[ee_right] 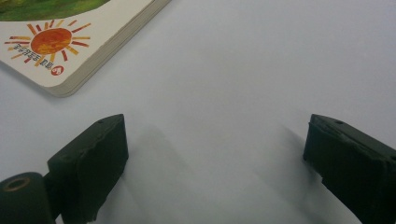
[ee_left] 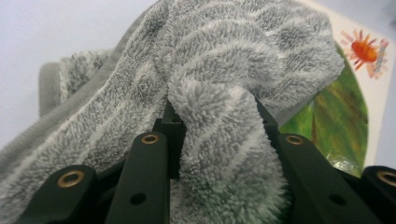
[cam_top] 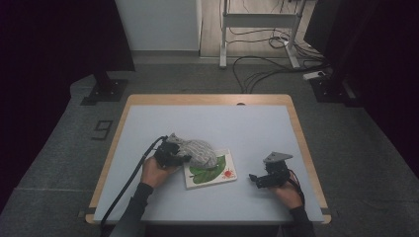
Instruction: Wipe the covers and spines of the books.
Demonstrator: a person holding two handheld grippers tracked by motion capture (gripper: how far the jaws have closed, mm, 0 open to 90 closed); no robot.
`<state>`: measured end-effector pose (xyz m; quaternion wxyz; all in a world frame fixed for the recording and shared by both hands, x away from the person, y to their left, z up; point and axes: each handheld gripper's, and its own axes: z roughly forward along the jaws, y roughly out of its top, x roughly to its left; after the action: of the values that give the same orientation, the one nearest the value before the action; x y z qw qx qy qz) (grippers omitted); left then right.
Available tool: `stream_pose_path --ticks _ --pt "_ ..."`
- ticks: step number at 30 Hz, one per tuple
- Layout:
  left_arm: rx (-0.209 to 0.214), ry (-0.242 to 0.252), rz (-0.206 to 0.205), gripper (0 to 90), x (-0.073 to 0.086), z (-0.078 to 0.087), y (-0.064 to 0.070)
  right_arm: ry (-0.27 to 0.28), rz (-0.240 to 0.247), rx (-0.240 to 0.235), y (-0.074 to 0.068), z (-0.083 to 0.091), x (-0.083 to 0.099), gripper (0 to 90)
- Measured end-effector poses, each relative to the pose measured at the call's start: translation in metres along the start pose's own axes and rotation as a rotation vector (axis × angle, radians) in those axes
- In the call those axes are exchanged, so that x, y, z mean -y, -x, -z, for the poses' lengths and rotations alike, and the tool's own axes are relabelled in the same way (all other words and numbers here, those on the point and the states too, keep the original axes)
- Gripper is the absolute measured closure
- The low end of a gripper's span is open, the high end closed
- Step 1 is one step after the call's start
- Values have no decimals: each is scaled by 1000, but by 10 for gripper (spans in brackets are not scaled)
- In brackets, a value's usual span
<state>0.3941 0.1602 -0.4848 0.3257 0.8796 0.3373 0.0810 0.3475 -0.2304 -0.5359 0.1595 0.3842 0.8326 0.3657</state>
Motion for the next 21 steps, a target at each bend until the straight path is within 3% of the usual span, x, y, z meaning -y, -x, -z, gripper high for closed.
stream_pose_path --ticks 9,21 --pt "-4 4 -28 678 -6 -11 6 0 0 0 0 0 0 56" --pt "32 0 -54 677 -32 -35 20 0 0 -1 0 0 0 56"
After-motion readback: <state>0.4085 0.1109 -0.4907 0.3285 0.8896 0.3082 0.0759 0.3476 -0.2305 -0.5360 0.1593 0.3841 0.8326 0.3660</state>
